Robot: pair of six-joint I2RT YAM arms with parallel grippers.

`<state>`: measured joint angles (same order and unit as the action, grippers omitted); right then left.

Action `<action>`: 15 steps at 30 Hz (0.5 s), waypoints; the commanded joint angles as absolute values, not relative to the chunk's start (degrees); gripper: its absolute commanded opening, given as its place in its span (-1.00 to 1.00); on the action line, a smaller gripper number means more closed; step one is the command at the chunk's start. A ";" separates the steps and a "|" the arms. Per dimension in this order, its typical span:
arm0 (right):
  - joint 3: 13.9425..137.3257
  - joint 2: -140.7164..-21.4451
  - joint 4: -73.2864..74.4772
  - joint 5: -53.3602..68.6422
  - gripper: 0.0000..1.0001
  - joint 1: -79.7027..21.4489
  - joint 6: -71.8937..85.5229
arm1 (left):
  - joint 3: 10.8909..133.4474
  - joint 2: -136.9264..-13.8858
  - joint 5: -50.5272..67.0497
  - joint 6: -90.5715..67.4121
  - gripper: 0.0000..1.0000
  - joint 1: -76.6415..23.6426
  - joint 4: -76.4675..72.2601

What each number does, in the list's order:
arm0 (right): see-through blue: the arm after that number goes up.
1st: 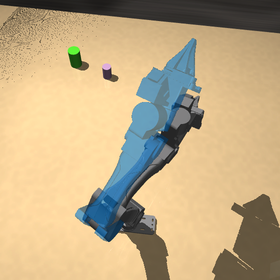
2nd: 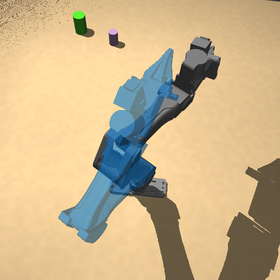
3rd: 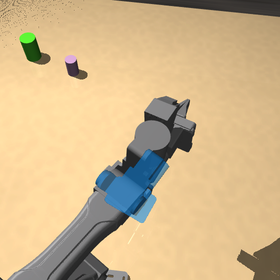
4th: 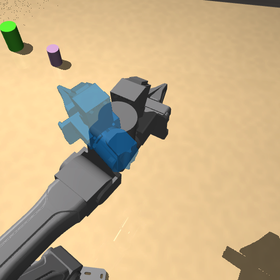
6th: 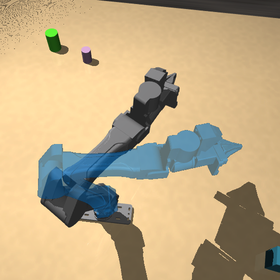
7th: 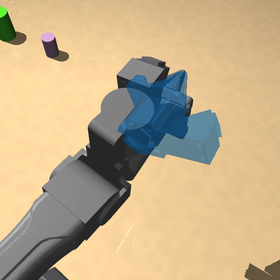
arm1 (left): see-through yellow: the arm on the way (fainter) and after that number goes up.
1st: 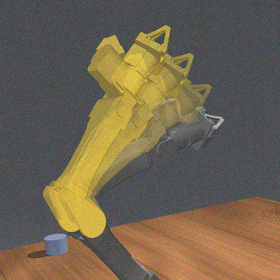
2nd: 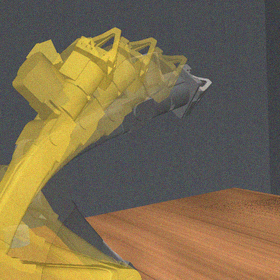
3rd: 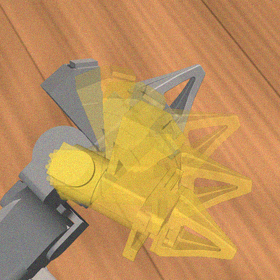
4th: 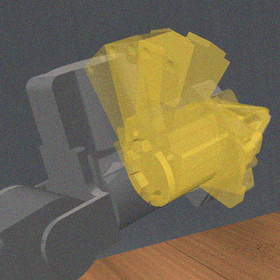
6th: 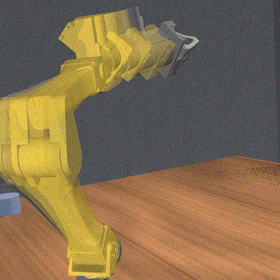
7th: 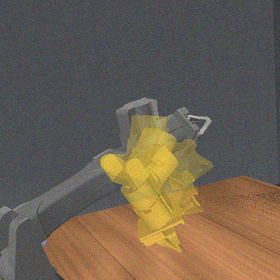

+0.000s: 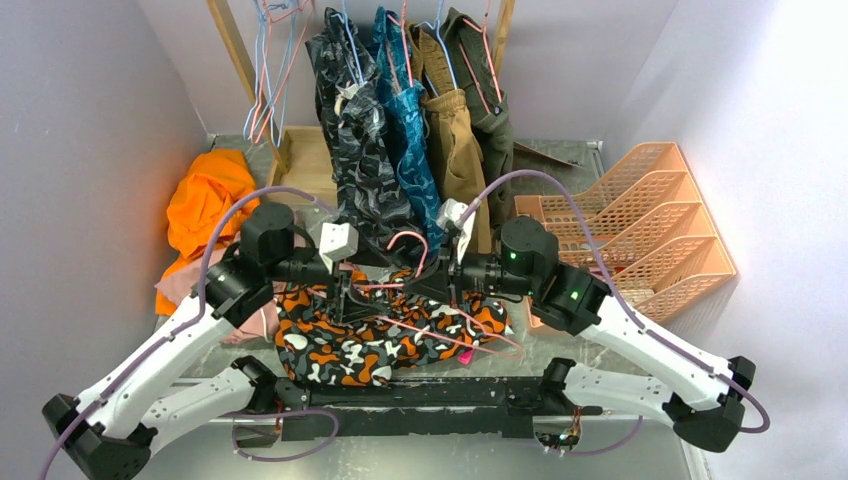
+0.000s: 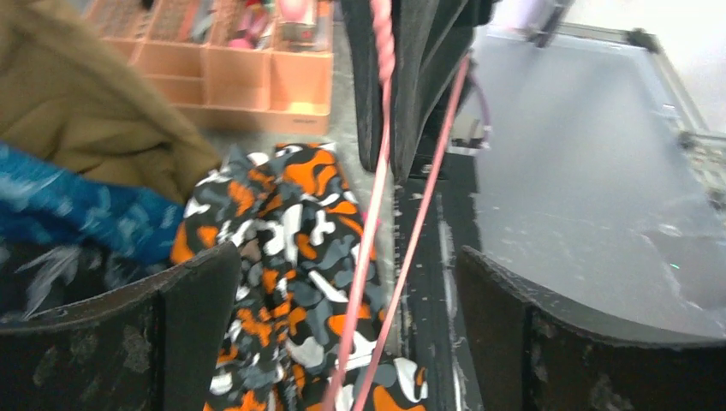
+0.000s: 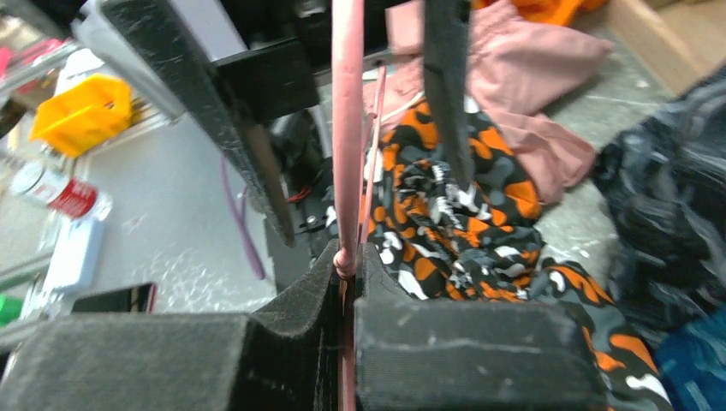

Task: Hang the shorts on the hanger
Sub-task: Hang the shorts on the hanger.

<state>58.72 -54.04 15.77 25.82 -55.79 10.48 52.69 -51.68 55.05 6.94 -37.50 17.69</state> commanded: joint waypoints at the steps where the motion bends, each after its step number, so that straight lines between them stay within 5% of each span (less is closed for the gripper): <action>1: 56.45 -50.12 15.95 13.59 -1.00 -55.80 12.53 | 48.66 -45.56 37.41 -1.16 0.98 -37.66 15.65; 9: 51.14 -44.75 18.59 3.02 -1.00 -55.74 14.58 | 49.35 -35.82 1.76 -30.05 0.99 -37.70 31.66; 15: 49.31 -40.47 18.20 -0.17 -1.00 -55.76 12.43 | 43.81 -31.85 -3.30 -50.79 0.99 -37.63 43.56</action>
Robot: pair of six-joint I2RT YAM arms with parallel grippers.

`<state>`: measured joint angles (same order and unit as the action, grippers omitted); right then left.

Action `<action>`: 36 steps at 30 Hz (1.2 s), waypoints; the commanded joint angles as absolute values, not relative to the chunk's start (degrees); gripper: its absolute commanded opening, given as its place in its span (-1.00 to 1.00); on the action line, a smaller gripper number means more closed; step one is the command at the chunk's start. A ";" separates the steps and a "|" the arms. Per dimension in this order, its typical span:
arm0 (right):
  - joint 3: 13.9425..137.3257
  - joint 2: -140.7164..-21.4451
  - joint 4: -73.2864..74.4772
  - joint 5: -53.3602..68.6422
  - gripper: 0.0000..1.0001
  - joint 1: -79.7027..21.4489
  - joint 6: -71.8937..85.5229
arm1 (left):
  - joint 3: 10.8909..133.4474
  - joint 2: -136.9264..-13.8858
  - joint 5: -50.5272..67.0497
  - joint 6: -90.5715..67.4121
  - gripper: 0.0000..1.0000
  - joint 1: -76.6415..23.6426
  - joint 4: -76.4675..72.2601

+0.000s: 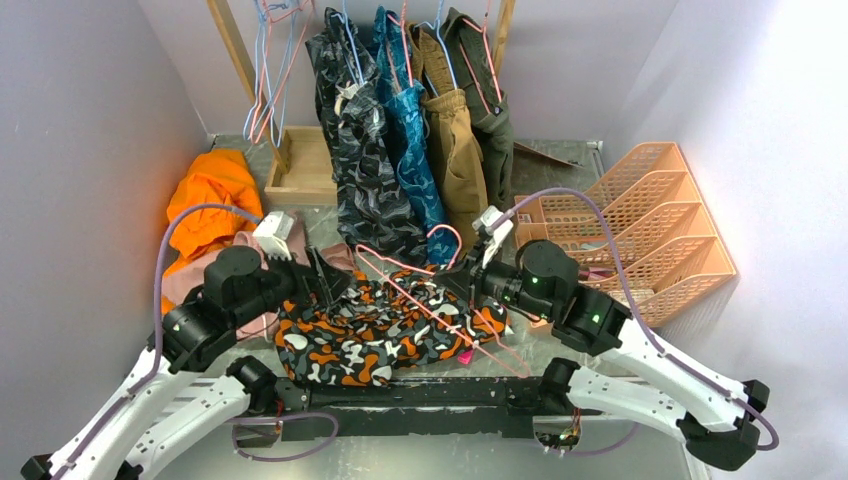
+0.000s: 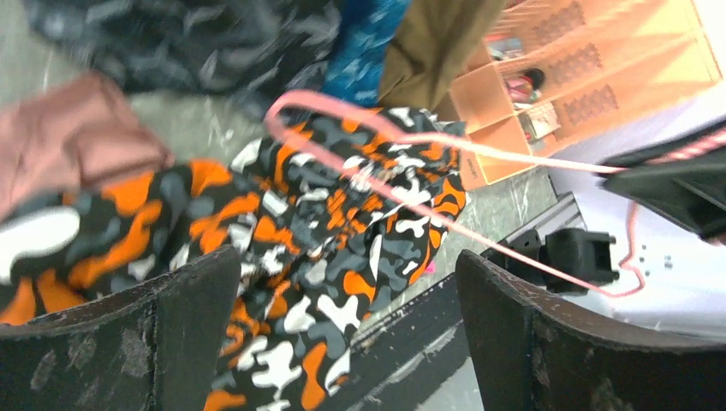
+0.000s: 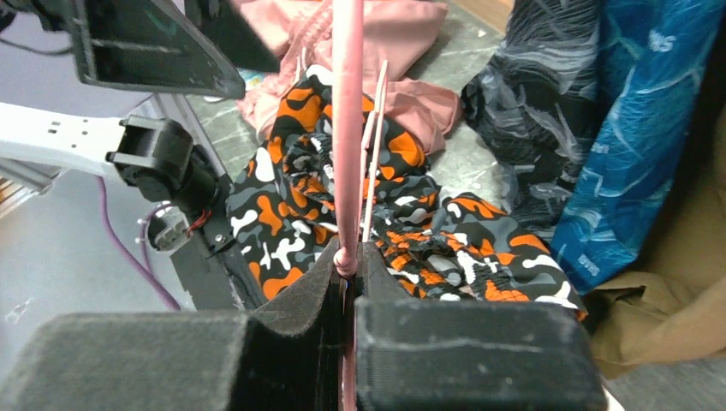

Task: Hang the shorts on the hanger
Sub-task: Hang the shorts on the hanger.

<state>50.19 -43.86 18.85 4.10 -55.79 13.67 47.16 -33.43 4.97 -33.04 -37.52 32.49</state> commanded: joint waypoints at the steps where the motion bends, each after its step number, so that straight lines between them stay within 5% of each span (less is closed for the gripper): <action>1: 49.09 -39.85 18.12 -0.32 -1.00 -55.75 11.87 | 43.01 -32.03 -3.62 -54.60 0.98 -37.70 46.73; 27: 48.39 -39.84 18.96 2.53 -1.00 -55.78 9.16 | 36.41 -44.98 -3.55 -55.75 0.27 -37.71 44.56; 36: 48.93 -38.88 19.66 6.16 -1.00 -55.82 7.37 | 39.80 -48.43 -6.97 -53.43 -0.84 -37.68 44.96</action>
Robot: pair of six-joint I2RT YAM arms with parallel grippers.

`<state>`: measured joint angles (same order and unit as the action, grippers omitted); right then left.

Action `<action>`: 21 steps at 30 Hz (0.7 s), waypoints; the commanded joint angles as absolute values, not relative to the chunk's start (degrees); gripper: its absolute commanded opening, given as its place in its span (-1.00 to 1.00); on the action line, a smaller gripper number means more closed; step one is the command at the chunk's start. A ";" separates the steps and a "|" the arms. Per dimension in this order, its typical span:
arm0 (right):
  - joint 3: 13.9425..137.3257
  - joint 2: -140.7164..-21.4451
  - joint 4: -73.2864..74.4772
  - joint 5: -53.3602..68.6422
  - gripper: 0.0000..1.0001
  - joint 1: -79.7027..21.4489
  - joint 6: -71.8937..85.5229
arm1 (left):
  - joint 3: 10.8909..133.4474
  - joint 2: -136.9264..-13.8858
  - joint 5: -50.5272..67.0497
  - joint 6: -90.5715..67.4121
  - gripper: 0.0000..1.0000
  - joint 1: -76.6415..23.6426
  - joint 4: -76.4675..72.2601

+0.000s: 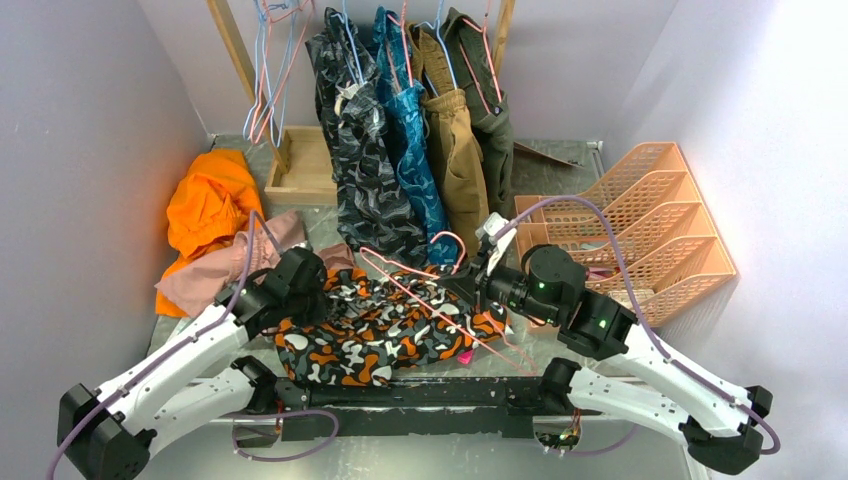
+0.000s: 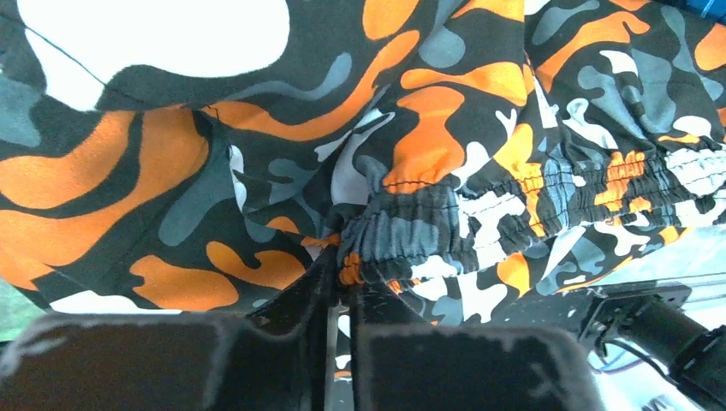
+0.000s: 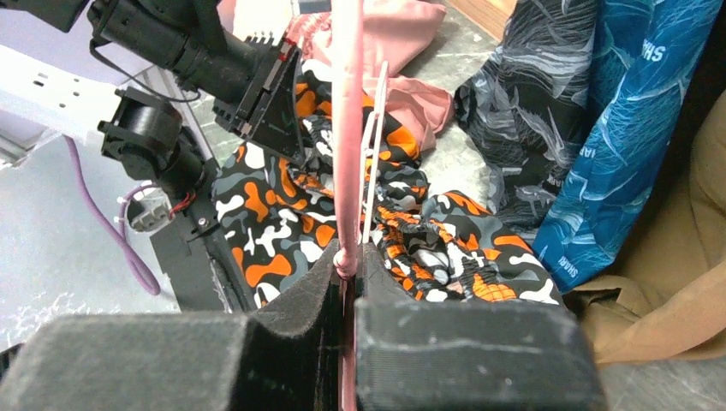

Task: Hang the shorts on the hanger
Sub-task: Hang the shorts on the hanger.

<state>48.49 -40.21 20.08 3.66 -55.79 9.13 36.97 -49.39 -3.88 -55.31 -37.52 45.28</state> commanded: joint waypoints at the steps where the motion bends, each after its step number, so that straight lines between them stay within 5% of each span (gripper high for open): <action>1: 49.13 -38.65 19.66 6.70 -1.00 -55.75 7.00 | 41.59 -48.23 -7.85 -52.59 -0.86 -37.65 45.82; 10: 61.94 -38.50 22.20 14.23 -1.00 -55.80 1.93 | 62.98 -52.14 -8.08 -41.25 -0.86 -37.66 54.71; 21: 61.98 -41.47 26.65 20.83 -1.00 -55.81 0.69 | 64.84 -52.87 -6.59 -38.55 -0.86 -37.71 54.81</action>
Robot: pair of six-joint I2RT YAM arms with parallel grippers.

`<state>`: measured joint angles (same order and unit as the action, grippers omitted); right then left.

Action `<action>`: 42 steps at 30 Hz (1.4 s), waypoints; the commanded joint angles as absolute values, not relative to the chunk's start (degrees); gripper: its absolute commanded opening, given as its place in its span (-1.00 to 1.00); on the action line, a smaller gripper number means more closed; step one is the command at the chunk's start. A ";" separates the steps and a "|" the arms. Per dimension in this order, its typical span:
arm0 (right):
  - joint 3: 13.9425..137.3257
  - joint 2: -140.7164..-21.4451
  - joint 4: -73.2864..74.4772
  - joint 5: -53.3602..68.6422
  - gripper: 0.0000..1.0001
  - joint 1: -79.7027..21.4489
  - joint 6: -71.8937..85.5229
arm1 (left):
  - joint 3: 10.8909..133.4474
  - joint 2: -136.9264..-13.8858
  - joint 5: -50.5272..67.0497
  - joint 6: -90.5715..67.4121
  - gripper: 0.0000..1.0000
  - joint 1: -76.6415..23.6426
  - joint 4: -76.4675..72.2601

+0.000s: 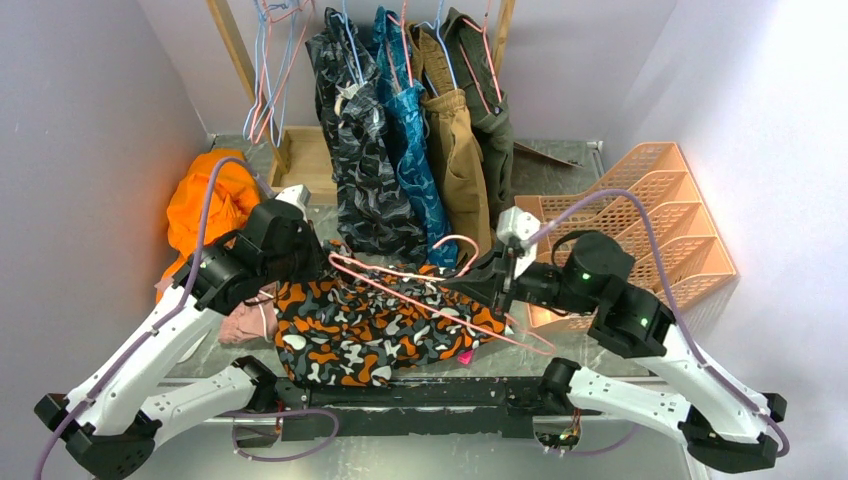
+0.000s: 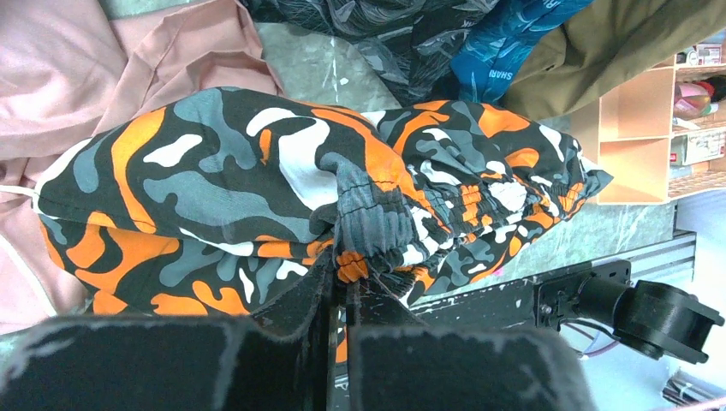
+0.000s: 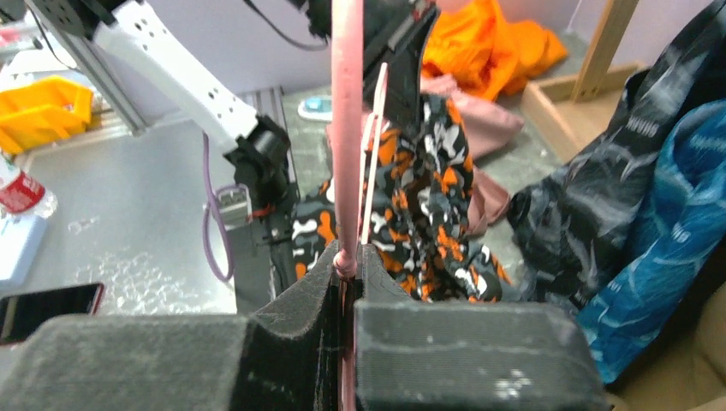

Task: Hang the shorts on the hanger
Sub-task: Hang the shorts on the hanger.

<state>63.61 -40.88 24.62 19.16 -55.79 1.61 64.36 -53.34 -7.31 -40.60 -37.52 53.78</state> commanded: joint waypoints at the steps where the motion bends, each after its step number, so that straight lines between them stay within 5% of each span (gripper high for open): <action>1: 61.56 -41.57 26.86 20.39 -1.00 -55.79 0.53 | 64.94 -52.87 -6.64 -38.46 -0.86 -37.65 54.91; 21: 53.44 -49.38 16.72 15.64 -1.00 -55.92 -0.57 | 67.58 -50.71 2.63 -35.01 -0.86 -37.66 50.79; 42: 45.69 -58.59 -30.84 1.11 -1.00 -66.62 -0.39 | 86.68 -56.86 22.13 -32.57 -0.86 -37.70 47.27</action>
